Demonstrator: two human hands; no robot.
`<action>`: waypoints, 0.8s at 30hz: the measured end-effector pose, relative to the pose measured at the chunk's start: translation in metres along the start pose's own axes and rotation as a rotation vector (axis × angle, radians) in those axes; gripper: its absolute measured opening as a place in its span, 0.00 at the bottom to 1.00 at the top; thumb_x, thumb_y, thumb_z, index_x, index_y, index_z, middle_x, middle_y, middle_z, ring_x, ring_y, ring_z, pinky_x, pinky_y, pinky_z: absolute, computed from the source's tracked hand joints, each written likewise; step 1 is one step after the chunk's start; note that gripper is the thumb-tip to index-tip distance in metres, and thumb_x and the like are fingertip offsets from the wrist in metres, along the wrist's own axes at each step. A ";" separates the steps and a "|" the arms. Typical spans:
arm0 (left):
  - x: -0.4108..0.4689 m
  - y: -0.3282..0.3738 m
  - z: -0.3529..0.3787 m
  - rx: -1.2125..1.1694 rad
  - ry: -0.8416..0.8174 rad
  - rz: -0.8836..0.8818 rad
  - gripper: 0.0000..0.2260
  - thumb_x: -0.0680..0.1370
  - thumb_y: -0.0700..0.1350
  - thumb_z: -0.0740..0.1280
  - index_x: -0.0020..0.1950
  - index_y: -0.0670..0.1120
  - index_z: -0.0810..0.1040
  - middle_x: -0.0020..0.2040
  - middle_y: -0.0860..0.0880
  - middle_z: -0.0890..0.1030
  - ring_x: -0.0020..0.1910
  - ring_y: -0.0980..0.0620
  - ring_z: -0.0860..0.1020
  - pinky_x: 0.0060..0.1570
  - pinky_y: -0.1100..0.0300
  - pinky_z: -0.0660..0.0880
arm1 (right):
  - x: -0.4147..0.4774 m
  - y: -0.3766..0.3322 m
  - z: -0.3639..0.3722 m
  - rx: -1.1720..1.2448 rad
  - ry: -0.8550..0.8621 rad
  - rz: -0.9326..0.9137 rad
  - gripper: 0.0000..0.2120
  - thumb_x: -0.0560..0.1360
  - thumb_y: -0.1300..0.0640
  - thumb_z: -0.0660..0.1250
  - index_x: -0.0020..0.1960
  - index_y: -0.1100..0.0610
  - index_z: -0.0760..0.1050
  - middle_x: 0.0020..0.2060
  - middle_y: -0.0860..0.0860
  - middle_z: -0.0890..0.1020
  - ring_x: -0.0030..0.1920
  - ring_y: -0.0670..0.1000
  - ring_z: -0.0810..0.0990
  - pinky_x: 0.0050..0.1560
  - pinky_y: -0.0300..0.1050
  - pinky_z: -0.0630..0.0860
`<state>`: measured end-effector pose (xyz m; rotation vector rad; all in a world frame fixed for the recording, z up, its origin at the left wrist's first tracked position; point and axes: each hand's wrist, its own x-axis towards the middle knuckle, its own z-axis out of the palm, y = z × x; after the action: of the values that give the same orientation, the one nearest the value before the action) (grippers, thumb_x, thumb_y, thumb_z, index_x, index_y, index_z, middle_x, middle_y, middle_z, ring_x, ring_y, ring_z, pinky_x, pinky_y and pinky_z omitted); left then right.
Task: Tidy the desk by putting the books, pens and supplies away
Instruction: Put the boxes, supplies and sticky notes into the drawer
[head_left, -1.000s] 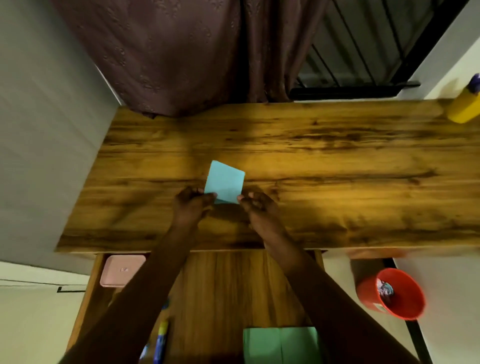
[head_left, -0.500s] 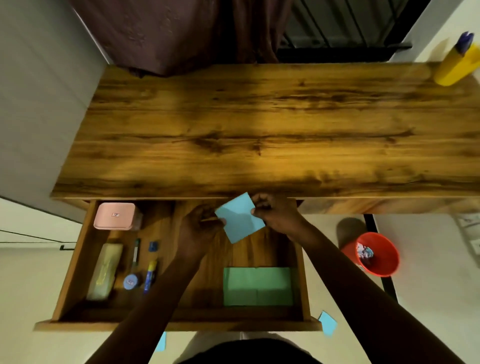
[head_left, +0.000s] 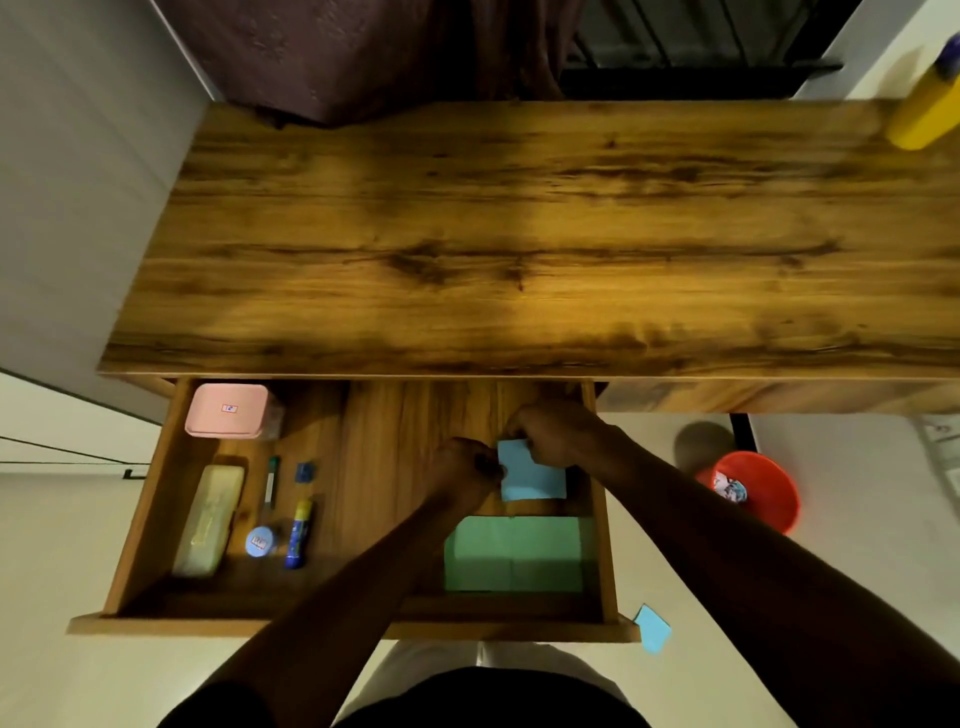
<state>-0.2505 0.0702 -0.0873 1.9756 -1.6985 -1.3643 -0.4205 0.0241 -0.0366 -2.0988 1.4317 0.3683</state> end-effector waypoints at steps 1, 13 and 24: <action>0.004 0.000 0.004 -0.011 0.002 -0.018 0.04 0.76 0.44 0.74 0.42 0.47 0.84 0.38 0.52 0.81 0.34 0.60 0.76 0.34 0.67 0.70 | 0.000 0.002 0.003 -0.023 0.017 0.003 0.18 0.76 0.55 0.71 0.66 0.49 0.80 0.62 0.49 0.83 0.60 0.55 0.81 0.61 0.50 0.78; 0.027 -0.011 0.027 0.175 -0.042 -0.058 0.08 0.73 0.44 0.75 0.50 0.46 0.85 0.51 0.46 0.85 0.49 0.47 0.82 0.50 0.58 0.78 | 0.000 0.014 0.031 -0.255 0.105 -0.067 0.14 0.81 0.56 0.63 0.67 0.55 0.75 0.65 0.54 0.79 0.67 0.57 0.75 0.67 0.52 0.67; 0.014 0.009 0.019 0.164 0.054 -0.042 0.12 0.70 0.38 0.75 0.30 0.48 0.77 0.36 0.46 0.83 0.33 0.52 0.79 0.36 0.59 0.78 | -0.018 0.005 0.022 -0.163 0.211 -0.148 0.12 0.76 0.65 0.71 0.59 0.62 0.80 0.56 0.61 0.84 0.57 0.64 0.82 0.60 0.57 0.77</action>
<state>-0.2720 0.0626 -0.0992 2.1262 -1.8064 -1.2082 -0.4298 0.0499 -0.0465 -2.4206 1.3907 0.2161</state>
